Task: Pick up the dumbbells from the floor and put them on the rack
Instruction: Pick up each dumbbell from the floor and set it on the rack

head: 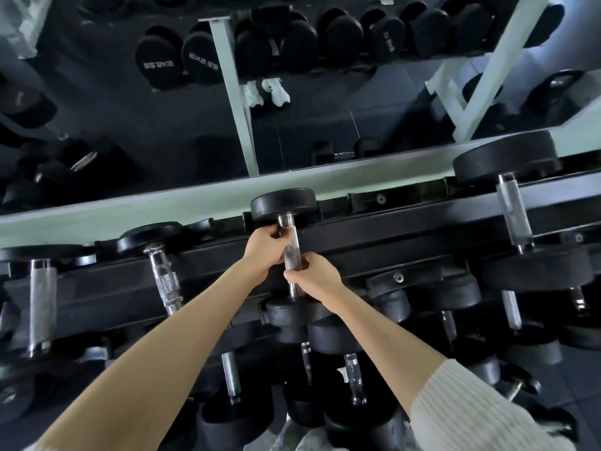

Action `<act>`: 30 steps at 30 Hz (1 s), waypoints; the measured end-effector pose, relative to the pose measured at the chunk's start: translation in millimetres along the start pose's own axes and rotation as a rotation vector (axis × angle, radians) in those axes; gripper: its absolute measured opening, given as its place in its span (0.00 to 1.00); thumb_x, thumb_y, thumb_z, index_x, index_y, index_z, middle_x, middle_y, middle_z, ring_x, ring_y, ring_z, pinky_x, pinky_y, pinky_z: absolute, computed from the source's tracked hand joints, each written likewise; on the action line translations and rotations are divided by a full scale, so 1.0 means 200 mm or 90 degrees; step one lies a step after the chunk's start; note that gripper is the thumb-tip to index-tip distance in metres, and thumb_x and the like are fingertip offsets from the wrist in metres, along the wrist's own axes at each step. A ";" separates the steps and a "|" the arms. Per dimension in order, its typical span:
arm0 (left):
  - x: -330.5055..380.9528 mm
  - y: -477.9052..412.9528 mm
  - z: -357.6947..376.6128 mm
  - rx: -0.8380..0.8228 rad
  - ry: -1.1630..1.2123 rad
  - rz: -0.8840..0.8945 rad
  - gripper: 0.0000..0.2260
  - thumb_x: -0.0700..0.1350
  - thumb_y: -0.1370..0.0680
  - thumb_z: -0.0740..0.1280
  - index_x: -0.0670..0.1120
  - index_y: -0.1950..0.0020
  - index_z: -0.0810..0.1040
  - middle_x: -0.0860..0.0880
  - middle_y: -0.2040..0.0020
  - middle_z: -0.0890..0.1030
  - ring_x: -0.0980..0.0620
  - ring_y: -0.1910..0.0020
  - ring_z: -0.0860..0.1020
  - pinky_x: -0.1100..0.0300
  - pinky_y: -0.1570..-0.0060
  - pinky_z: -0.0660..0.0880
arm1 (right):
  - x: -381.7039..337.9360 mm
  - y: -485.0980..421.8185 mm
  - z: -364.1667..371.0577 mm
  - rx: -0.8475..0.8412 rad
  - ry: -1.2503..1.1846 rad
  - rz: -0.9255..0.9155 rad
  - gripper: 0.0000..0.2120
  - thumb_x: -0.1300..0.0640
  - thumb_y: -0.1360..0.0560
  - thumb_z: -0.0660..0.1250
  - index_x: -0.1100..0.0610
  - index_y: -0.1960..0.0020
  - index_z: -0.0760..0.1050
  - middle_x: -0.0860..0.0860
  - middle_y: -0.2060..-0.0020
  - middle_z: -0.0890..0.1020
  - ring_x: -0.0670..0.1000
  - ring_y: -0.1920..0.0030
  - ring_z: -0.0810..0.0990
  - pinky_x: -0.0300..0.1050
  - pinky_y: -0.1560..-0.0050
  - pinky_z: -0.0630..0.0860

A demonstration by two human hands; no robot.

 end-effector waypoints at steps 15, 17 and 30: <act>0.33 0.59 0.61 -0.016 -0.343 0.260 0.10 0.45 0.22 0.62 0.45 0.46 0.80 0.48 0.49 0.82 0.46 0.46 0.79 0.58 0.49 0.72 | 0.75 0.71 -0.58 0.234 -0.167 0.074 0.09 0.50 0.28 0.65 0.53 0.52 0.78 0.48 0.57 0.82 0.52 0.49 0.82 0.47 0.46 0.76; 0.32 0.73 0.86 -0.062 -0.365 0.295 0.09 0.45 0.22 0.62 0.44 0.48 0.80 0.48 0.52 0.82 0.46 0.48 0.79 0.59 0.52 0.71 | 0.98 0.86 -0.65 0.260 -0.202 0.100 0.08 0.49 0.29 0.64 0.53 0.56 0.76 0.49 0.58 0.82 0.53 0.50 0.83 0.49 0.46 0.77; -0.61 1.92 2.46 -0.414 -0.503 0.306 0.06 0.44 0.23 0.64 0.44 0.54 0.80 0.48 0.59 0.81 0.49 0.59 0.76 0.57 0.55 0.72 | 2.88 2.06 -0.63 0.378 -0.410 0.343 0.11 0.53 0.28 0.60 0.58 0.66 0.71 0.54 0.68 0.77 0.55 0.64 0.77 0.46 0.61 0.72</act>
Point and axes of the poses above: each hand's wrist, its own y-axis away from the middle knuckle, its own z-axis out of the palm, x = y × z, the point moved 7 cm from there along -y, towards the middle knuckle
